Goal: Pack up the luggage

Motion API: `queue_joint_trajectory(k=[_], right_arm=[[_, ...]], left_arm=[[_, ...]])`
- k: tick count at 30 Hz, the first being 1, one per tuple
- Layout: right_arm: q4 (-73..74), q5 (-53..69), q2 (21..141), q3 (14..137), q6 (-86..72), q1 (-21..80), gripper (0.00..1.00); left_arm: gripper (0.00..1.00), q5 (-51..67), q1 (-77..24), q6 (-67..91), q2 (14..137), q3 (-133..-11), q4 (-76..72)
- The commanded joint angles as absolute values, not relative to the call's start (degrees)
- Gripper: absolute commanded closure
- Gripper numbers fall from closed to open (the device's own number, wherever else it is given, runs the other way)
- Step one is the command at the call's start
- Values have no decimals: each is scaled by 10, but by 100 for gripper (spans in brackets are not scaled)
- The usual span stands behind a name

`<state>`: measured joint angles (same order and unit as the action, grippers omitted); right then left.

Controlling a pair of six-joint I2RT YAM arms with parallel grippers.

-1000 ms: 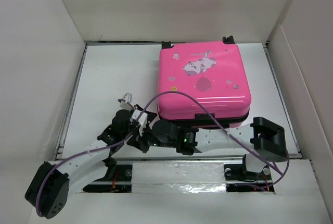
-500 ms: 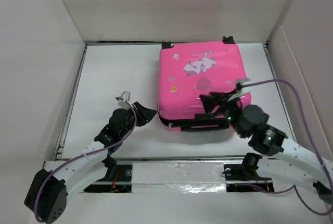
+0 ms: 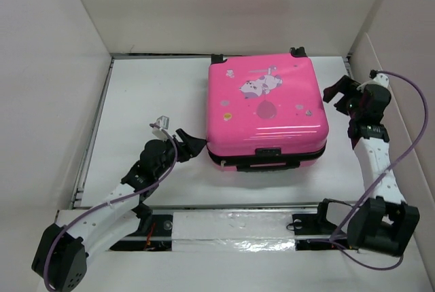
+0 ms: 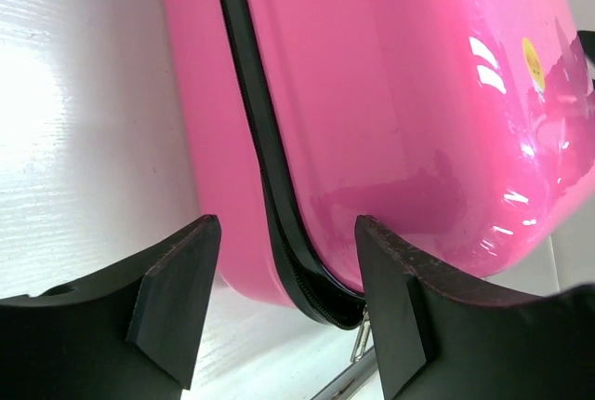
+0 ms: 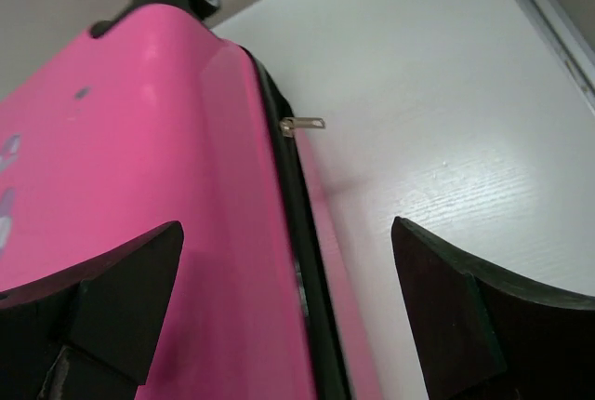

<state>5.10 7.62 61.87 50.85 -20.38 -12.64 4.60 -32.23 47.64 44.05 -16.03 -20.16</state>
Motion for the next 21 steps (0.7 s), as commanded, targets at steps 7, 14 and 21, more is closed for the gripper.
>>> queue_joint_trajectory(k=[7, 14, 21], right_arm=[[-52, 180, 793, 501, -229, -161, 8], [-2, 288, 972, 645, -138, -28, 11], [96, 262, 1059, 792, -83, 81, 11]], left_arm=[[48, 38, -326, 490, 396, -134, -257], [50, 25, -326, 494, 402, -108, -272], [55, 48, -343, 468, 453, -110, -322]])
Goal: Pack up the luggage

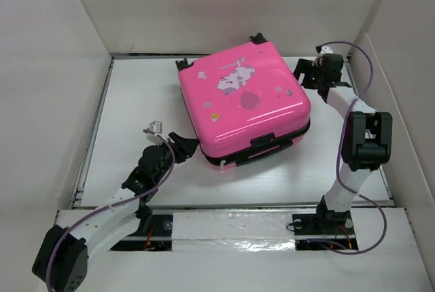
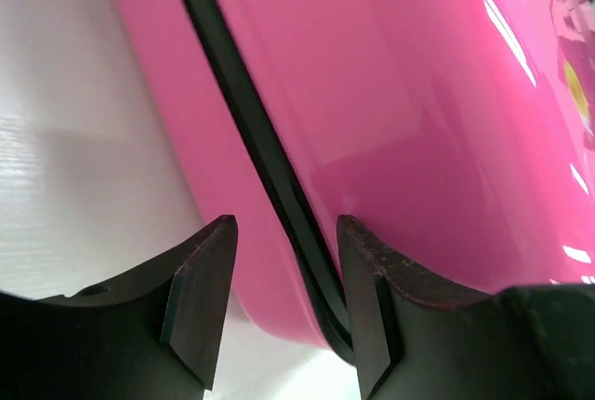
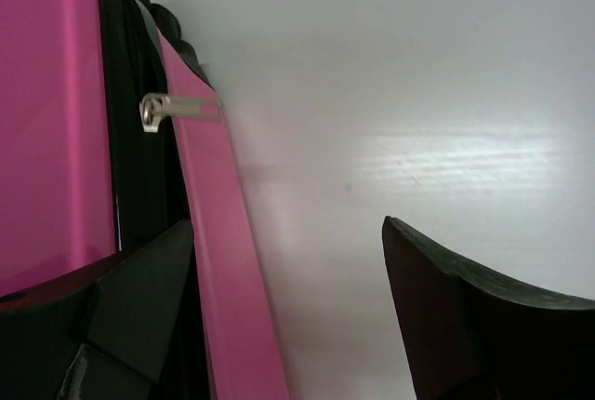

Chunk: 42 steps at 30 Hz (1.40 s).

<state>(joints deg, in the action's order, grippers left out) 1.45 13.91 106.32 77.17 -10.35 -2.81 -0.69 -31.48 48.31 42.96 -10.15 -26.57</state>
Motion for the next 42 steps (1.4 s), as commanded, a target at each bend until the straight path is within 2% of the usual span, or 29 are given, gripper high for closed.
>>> queue_joint_trajectory(k=[1, 5, 7, 11, 17, 21, 25, 26, 28, 29, 30, 31, 32, 37, 40, 42], right_arm=[[90, 278, 1063, 793, -89, 81, 11], [77, 331, 1098, 807, -84, 81, 11], [118, 346, 1116, 844, -49, 87, 11], [172, 301, 1118, 871, -18, 92, 11], [146, 308, 1043, 861, -40, 41, 10], [207, 285, 999, 914, -20, 23, 9], [123, 242, 880, 847, -88, -1, 12], [97, 235, 849, 822, -95, -1, 14], [41, 215, 756, 751, -97, 11, 30], [36, 209, 727, 730, -94, 24, 47], [35, 207, 671, 709, -88, 57, 81], [37, 198, 643, 661, -76, 81, 92], [38, 187, 614, 634, -73, 109, 99], [37, 60, 408, 454, -113, 326, 100], [50, -4, 319, 361, -151, 414, 99], [70, -39, 271, 328, -161, 486, 90]], left_arm=[[55, 44, -351, 465, 456, -113, -325], [56, 38, -403, 467, 488, -121, -380], [57, 23, -435, 465, 506, -137, -391], [57, -26, -511, 465, 559, -165, -408], [55, -70, -519, 457, 499, -173, -371], [53, -100, -519, 446, 457, -191, -343], [52, -102, -519, 450, 458, -197, -342], [51, -101, -519, 451, 467, -198, -351], [51, -96, -519, 454, 484, -202, -359], [51, -91, -519, 456, 503, -204, -371], [51, -85, -519, 458, 511, -208, -380], [51, -75, -519, 462, 520, -211, -387], [50, -70, -519, 462, 533, -214, -396], [49, -72, -519, 474, 544, -244, -416], [47, -81, -519, 474, 544, -281, -404], [46, -102, -519, 468, 536, -311, -370]])
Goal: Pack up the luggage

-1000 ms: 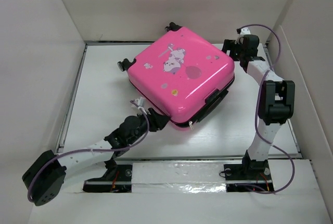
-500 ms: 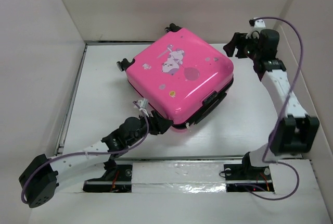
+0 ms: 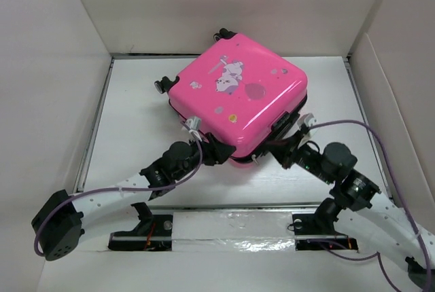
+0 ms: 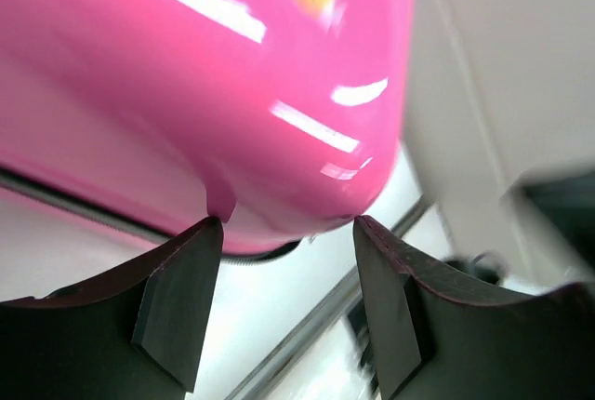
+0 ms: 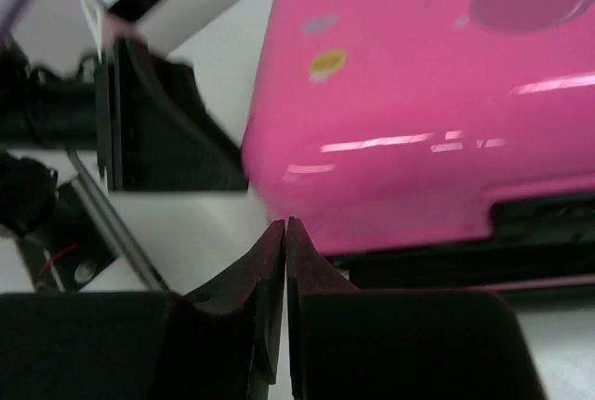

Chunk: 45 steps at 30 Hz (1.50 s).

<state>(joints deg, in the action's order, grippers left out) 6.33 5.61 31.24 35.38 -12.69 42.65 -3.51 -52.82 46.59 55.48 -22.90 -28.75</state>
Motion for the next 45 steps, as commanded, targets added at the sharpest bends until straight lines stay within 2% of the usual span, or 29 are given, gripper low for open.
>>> queue_joint_trajectory(k=[1, 5, 8, 9, 10, 12, 13, 17, 20, 23, 27, 29, 36, 45], right_arm=[[78, -65, 268, 325, -159, 507, 88], [96, -131, 320, 335, -154, 603, 82], [99, -198, 343, 344, -152, 685, 69], [123, -223, 358, 347, -156, 706, 58], [140, -281, 366, 351, -171, 748, 53], [190, -338, 383, 359, -197, 781, 40], [199, -371, 401, 359, -217, 801, 38], [218, -403, 442, 355, -247, 808, 37], [198, -394, 450, 349, -248, 808, 36], [177, -377, 444, 340, -247, 813, 34], [169, -362, 417, 323, -249, 813, 21], [167, -359, 406, 316, -253, 813, 19], [149, -353, 370, 301, -251, 813, 17], [141, -330, 407, 312, -252, 818, 17]], left_arm=[[44, -129, -519, 470, 534, -319, -367], [39, -142, -472, 456, 545, -416, -305], [36, -110, -379, 465, 577, -496, -246], [36, -87, -347, 474, 584, -503, -246], [36, -38, -282, 496, 591, -507, -248], [35, 31, -219, 520, 618, -511, -246], [35, 39, -172, 526, 627, -513, -244], [28, 75, -69, 523, 695, -525, -202], [20, 156, 4, 523, 763, -528, -191], [16, 199, 21, 526, 818, -538, -211], [8, 233, 28, 550, 866, -539, -254], [5, 243, 28, 562, 890, -546, -259], [3, 244, 28, 615, 957, -551, -337], [4, 236, 10, 710, 1022, -544, -510]])
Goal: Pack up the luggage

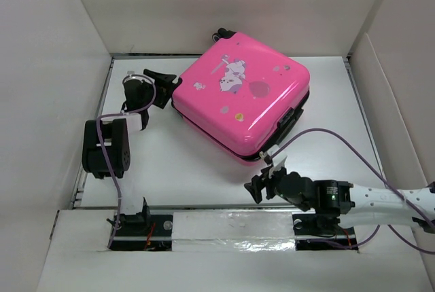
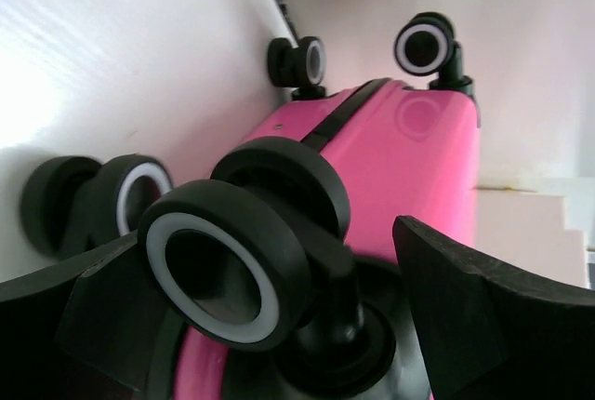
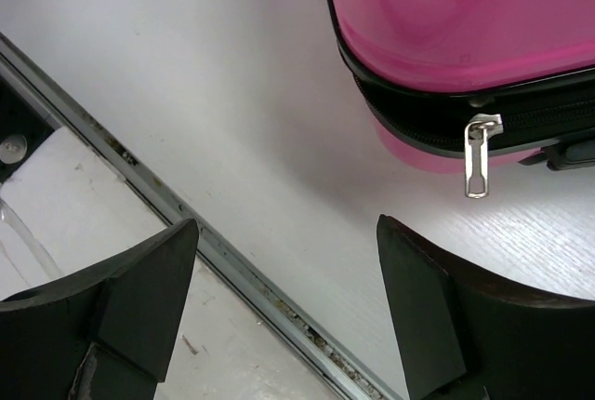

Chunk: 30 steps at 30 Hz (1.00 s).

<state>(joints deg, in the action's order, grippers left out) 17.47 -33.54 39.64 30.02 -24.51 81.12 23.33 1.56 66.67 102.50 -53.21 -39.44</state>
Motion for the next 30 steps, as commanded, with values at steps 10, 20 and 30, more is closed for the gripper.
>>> queue_joint_trajectory(k=[10, 20, 30], right_arm=[[134, -329, 411, 327, -260, 844, 16], [153, -334, 392, 331, -265, 844, 15], [166, -340, 374, 333, -272, 844, 13]], left_arm=[[25, 229, 4, 759, 1034, -562, -642], [49, 224, 4, 748, 951, -580, -649], [93, 243, -14, 776, 883, -623, -581]])
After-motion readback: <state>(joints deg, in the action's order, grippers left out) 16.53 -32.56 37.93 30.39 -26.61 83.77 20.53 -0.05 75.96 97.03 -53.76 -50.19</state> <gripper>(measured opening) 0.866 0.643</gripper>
